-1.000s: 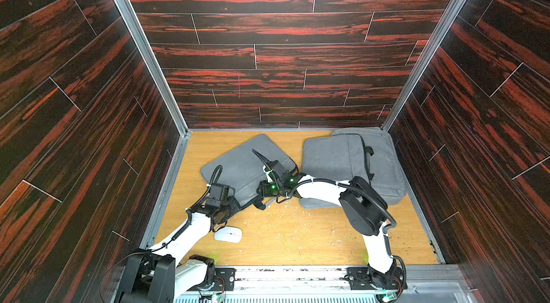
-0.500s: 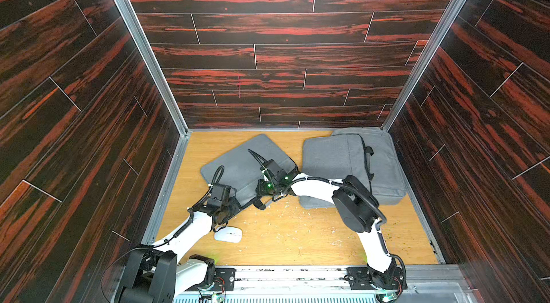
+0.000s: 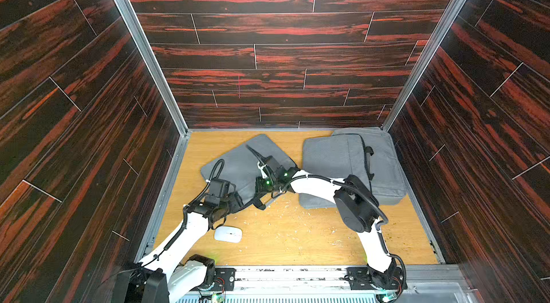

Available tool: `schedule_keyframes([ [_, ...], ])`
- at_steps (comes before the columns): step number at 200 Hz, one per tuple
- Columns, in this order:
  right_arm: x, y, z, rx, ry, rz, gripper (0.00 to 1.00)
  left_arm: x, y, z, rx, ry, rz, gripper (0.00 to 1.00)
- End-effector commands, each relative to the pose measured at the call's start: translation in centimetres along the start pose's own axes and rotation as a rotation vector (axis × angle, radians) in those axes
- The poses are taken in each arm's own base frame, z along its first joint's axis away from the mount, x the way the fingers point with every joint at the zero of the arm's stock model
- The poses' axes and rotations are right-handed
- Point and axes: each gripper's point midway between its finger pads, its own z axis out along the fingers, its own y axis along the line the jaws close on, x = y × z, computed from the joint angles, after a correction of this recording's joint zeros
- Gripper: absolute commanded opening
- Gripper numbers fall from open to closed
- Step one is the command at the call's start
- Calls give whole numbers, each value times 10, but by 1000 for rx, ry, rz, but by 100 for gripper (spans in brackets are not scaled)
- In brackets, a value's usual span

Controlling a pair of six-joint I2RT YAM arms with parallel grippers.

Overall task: Put the mouse into the laptop bag
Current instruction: Open the zippered laptop bag at the center of the board.

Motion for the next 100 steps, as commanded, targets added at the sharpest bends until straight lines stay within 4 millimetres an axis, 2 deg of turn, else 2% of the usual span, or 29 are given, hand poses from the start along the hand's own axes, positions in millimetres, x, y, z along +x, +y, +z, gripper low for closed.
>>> schedule_keyframes([
  [1, -50, 48, -62, -120, -128, -58, 0, 1, 3, -8, -44, 5, 82, 78],
  [57, -80, 69, -96, -238, -173, -42, 0, -12, -4, -11, -118, -24, 231, 80],
  [100, -90, 77, -110, -300, -180, -32, 0, -25, -8, -10, -204, -79, 302, 80],
])
